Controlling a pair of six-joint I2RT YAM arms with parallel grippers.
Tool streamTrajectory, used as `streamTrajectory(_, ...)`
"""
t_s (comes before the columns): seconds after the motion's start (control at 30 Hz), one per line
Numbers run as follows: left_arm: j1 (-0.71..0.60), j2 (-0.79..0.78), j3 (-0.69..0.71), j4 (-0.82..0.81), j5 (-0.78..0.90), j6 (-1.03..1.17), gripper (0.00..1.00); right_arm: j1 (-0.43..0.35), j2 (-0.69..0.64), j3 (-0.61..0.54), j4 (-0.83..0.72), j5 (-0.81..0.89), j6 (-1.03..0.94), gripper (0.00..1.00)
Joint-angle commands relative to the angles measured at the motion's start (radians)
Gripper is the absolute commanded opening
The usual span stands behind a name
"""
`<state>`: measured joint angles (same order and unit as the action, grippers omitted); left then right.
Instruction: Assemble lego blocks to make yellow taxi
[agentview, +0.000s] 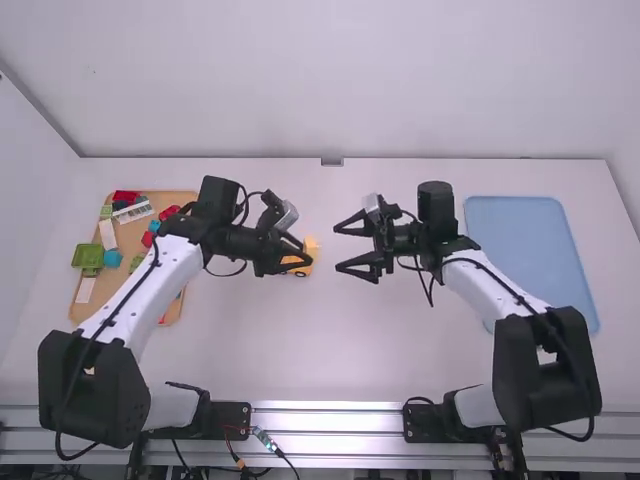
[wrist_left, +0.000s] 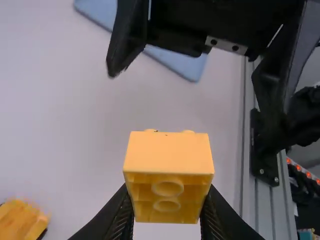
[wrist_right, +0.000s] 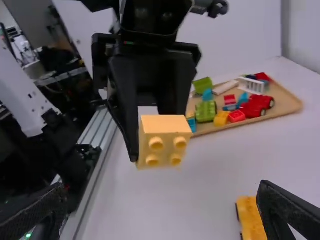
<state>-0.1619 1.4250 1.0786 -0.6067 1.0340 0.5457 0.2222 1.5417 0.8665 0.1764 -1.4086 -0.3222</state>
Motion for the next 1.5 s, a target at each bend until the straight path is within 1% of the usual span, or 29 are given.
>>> streamTrajectory(0.0,-0.002,-0.018,-0.023,0.017,0.095,0.035,0.01,0.035,0.007,0.055,0.003,-0.095,-0.026,1.00)
streamTrajectory(0.1,-0.011,-0.019,-0.046,0.030,0.158,0.114,0.01,0.068,0.007,0.075,0.004,-0.092,0.028,1.00)
streamTrajectory(0.17,-0.019,-0.019,-0.058,0.031,0.170,0.150,0.01,0.080,0.007,0.084,0.003,-0.076,0.060,0.98)
streamTrajectory(0.37,-0.021,-0.021,-0.089,0.120,0.181,0.088,0.01,0.107,0.007,0.091,0.003,-0.027,0.099,0.95)
streamTrajectory(0.5,-0.026,-0.023,-0.102,0.169,0.188,0.077,0.02,0.113,0.007,0.090,0.026,-0.023,0.169,0.93)
streamTrajectory(0.63,-0.038,-0.034,-0.118,0.202,0.187,0.077,0.02,0.111,0.007,0.089,0.053,0.046,0.260,0.89)
streamTrajectory(0.93,-0.036,-0.055,-0.117,0.237,0.232,0.072,0.02,0.119,0.007,0.088,0.047,0.045,0.242,0.88)
streamTrajectory(1.03,-0.040,-0.055,-0.118,0.293,0.233,-0.007,0.02,0.119,0.007,0.088,0.027,0.042,0.203,0.88)
streamTrajectory(1.13,-0.042,-0.055,-0.118,0.325,0.233,-0.031,0.02,0.119,0.007,0.087,0.023,0.042,0.192,0.88)
streamTrajectory(1.27,-0.042,-0.055,-0.118,0.319,0.232,-0.028,0.02,0.119,0.007,0.087,0.026,0.041,0.183,0.83)
streamTrajectory(1.33,-0.044,-0.055,-0.118,0.316,0.232,-0.027,0.02,0.119,0.007,0.088,0.029,0.042,0.183,0.79)
streamTrajectory(1.4,-0.041,-0.055,-0.118,0.312,0.232,-0.028,0.02,0.119,0.007,0.088,0.039,0.042,0.185,0.73)
streamTrajectory(1.47,-0.045,-0.055,-0.119,0.312,0.232,-0.027,0.02,0.119,0.007,0.087,0.048,0.041,0.191,0.72)
